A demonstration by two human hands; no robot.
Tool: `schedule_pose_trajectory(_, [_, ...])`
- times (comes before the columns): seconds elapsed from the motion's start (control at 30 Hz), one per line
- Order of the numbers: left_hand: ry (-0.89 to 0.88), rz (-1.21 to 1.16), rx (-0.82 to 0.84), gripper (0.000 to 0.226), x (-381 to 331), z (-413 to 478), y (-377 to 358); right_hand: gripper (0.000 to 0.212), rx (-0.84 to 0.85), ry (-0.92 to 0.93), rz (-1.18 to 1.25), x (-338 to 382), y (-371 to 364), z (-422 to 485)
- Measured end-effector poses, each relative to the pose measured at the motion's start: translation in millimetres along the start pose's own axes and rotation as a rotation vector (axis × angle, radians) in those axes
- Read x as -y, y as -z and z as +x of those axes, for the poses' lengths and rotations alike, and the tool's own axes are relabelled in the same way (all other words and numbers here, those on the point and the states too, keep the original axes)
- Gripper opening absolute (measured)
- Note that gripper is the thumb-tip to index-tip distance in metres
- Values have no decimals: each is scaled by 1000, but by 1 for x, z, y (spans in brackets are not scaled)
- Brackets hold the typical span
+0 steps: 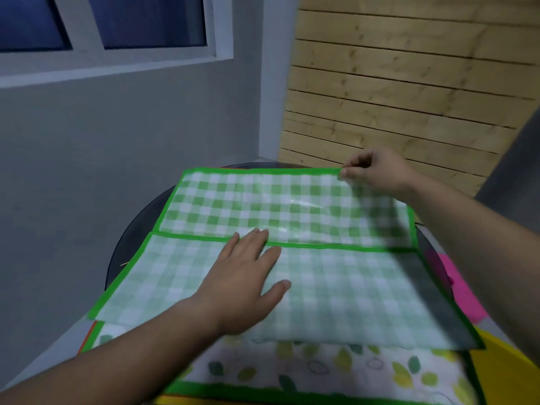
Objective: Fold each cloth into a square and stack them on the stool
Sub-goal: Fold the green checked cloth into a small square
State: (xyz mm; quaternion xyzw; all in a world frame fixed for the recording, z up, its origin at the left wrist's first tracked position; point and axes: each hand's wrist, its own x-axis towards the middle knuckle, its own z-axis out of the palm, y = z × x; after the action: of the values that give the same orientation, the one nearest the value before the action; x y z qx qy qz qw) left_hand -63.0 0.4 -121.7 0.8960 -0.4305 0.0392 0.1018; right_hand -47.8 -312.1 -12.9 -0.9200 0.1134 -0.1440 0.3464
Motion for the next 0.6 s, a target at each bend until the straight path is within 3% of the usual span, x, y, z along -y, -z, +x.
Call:
schedule_pose_trajectory(0.17, [-73, -56, -105, 60, -15, -8, 26, 15, -39, 91, -125, 30, 20, -56])
schedule_pose_trajectory(0.3, [-219, -59, -301, 54, -35, -15, 64, 16, 3, 149, -499, 44, 18, -110])
schedule_pose_trajectory(0.4, [-311, -32, -424, 50, -46, -28, 82, 12, 69, 221, -494, 44, 9, -148])
schedule_pose_trajectory(0.5, [-327, 75, -413, 54, -49, -43, 79, 5, 162, 234, -468, 34, -2, -175])
schedule_pose_trajectory(0.6, [-254, 201, -235, 68, -50, -50, 65, 7, 208, 245, -422, 20, -13, -196])
